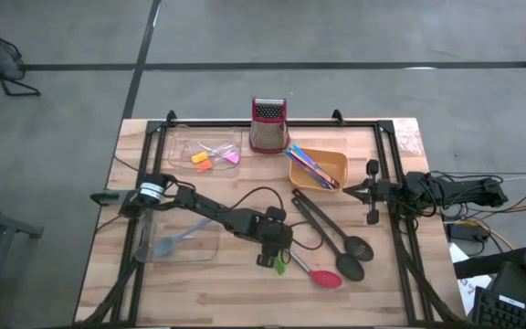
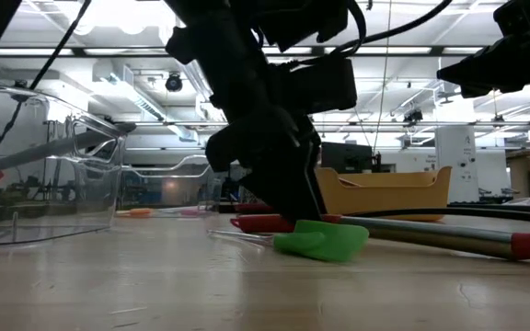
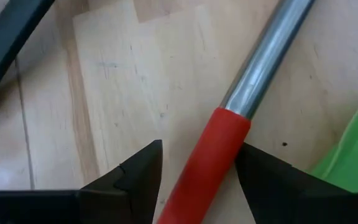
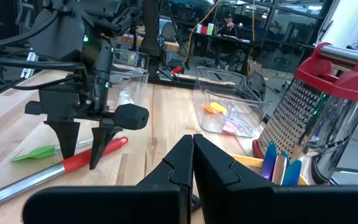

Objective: Pick & Place Kitchen Items
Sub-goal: Put the orange spoon into the bottom transparent bin

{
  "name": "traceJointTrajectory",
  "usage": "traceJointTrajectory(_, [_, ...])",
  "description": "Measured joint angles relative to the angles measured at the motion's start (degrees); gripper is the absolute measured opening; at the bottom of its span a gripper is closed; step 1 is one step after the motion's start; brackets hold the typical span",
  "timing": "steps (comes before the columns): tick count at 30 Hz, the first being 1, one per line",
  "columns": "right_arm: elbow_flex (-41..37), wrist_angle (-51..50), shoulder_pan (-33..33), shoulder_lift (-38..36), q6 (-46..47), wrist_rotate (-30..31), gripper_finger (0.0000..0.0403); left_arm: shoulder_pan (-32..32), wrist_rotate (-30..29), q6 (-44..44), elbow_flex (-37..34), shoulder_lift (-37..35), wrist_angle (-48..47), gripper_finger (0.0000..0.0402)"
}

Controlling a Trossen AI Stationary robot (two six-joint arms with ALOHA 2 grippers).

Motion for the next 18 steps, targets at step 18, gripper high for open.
traceJointTrajectory(18, [0.00, 0.00, 0.01, 0.00, 0.00, -0.01, 0.0009, 0.26, 6.81, -2.18, -0.09, -2.93, -1.36, 0.0067])
